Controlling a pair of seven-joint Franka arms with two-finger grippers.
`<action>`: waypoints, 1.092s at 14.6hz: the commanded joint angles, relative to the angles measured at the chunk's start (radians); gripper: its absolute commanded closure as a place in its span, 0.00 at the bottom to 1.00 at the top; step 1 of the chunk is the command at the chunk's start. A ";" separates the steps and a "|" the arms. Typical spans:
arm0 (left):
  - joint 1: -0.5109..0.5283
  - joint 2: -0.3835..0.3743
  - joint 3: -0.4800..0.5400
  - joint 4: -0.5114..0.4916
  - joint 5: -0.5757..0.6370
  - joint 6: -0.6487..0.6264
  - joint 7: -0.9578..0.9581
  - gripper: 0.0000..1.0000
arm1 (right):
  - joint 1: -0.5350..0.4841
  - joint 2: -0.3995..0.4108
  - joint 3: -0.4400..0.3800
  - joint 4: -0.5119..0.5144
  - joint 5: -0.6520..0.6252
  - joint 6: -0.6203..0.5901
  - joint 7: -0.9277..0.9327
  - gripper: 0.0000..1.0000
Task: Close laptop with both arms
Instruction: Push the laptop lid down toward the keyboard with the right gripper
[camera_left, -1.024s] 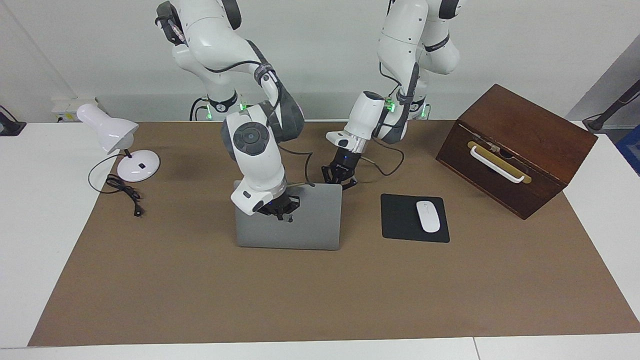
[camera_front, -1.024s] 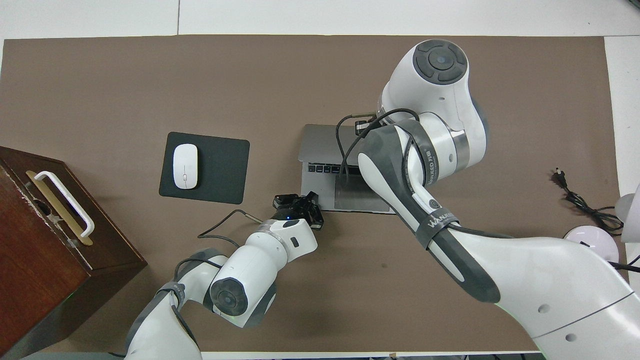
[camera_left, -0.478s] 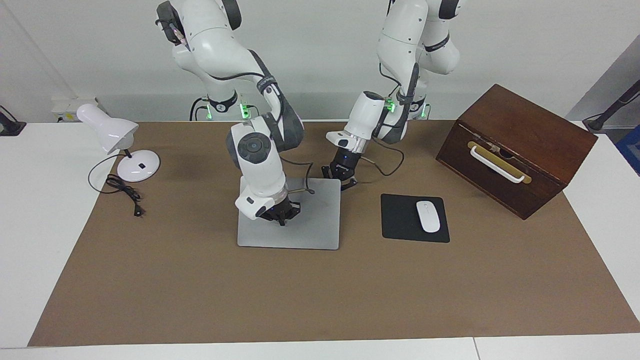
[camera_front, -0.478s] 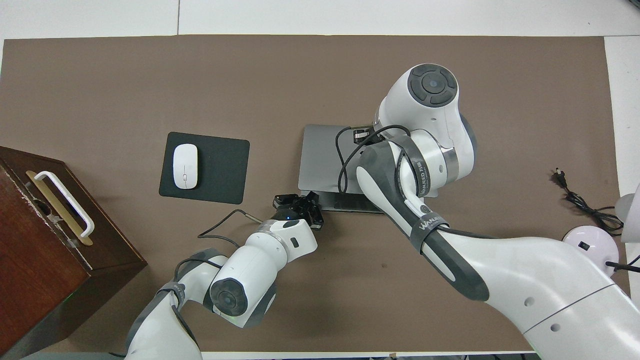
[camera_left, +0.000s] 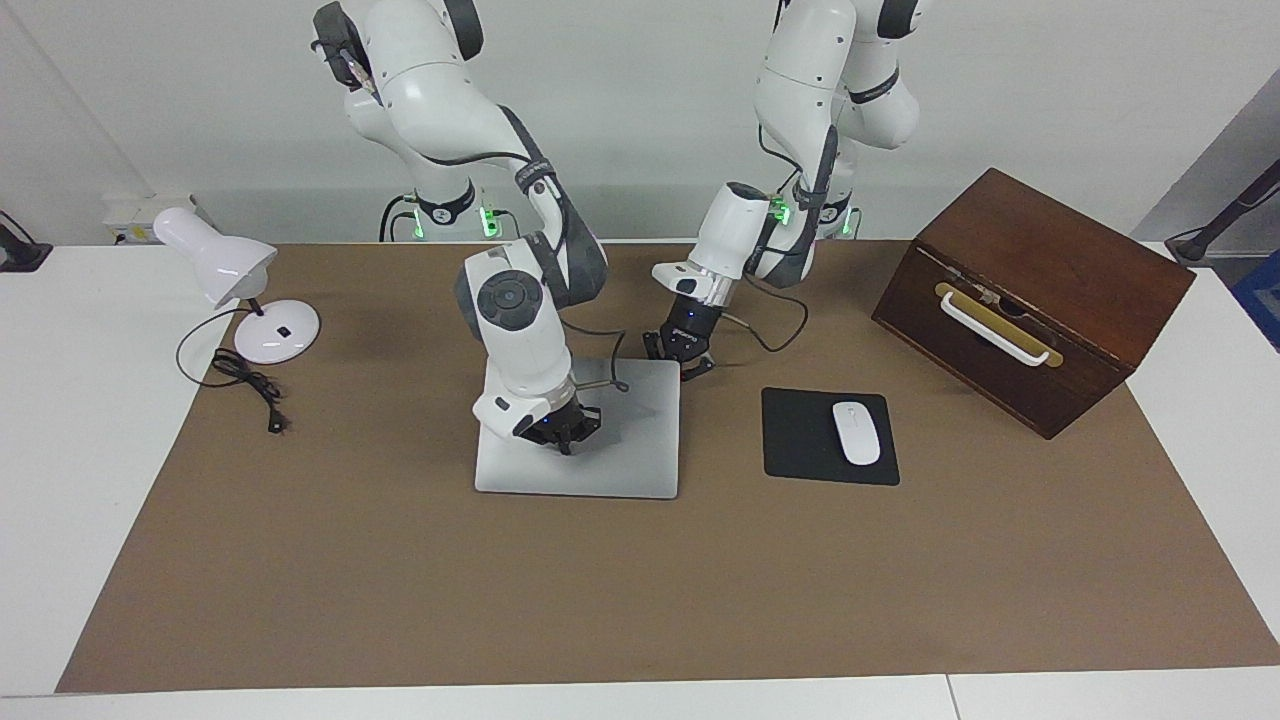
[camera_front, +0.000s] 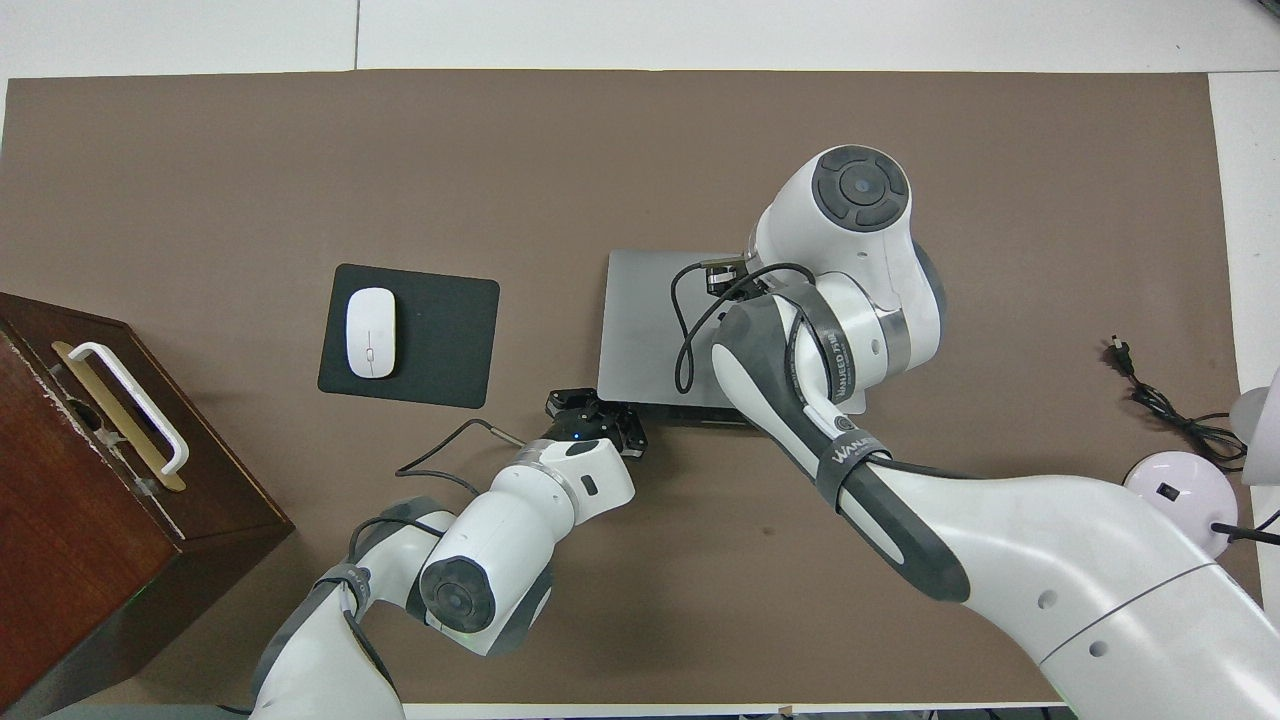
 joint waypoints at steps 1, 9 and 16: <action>-0.001 0.065 0.018 -0.021 -0.006 0.005 0.020 1.00 | -0.006 -0.019 0.007 -0.048 0.026 0.043 -0.030 1.00; 0.007 0.065 0.017 -0.021 -0.006 0.005 0.019 1.00 | -0.030 -0.059 0.006 -0.025 0.024 -0.025 -0.038 1.00; 0.011 0.062 0.017 -0.015 -0.006 0.002 -0.038 1.00 | -0.208 -0.261 -0.010 0.077 0.003 -0.263 -0.230 1.00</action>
